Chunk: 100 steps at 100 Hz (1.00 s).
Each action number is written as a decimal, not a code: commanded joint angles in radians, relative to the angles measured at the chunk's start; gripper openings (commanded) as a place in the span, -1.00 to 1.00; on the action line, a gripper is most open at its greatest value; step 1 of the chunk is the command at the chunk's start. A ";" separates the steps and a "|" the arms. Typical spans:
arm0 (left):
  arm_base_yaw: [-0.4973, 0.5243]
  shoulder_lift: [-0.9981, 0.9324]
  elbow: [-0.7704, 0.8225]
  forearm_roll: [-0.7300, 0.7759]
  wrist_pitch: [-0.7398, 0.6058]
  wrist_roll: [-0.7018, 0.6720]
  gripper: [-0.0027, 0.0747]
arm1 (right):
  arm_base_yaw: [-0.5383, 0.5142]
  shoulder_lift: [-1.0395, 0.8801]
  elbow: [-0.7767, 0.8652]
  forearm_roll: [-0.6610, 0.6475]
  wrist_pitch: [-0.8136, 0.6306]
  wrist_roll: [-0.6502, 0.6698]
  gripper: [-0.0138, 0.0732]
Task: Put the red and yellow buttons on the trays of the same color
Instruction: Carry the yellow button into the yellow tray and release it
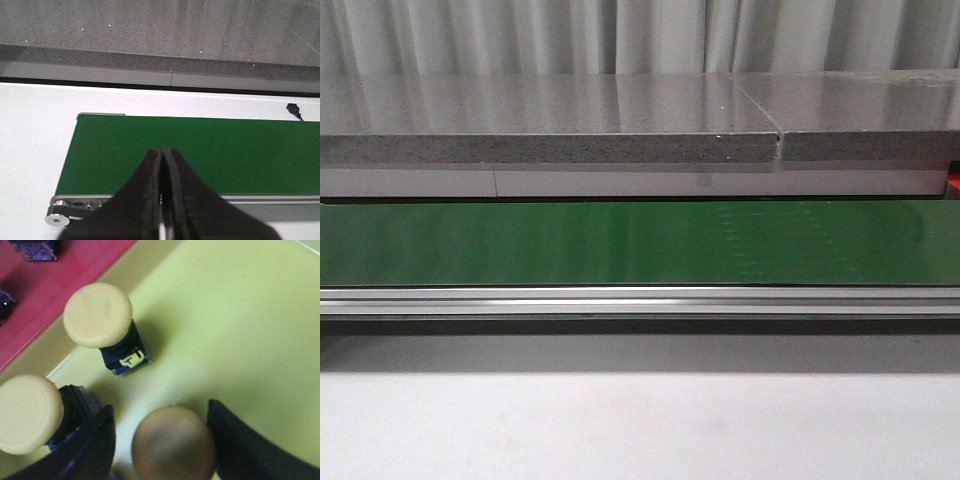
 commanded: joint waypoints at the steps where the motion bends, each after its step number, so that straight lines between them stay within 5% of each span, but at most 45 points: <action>1: -0.007 0.005 -0.027 -0.003 -0.076 0.001 -0.98 | -0.006 -0.023 -0.024 0.011 -0.050 -0.002 0.58; 12: -0.007 0.005 -0.027 -0.003 -0.076 0.001 -0.98 | -0.006 -0.023 -0.026 0.026 -0.051 -0.002 0.71; 71: -0.007 0.005 -0.027 -0.003 -0.076 0.001 -0.98 | -0.004 -0.129 -0.137 0.029 0.109 -0.002 0.71; 100: -0.007 0.005 -0.027 -0.003 -0.076 0.001 -0.98 | 0.113 -0.277 -0.137 0.029 0.110 -0.013 0.71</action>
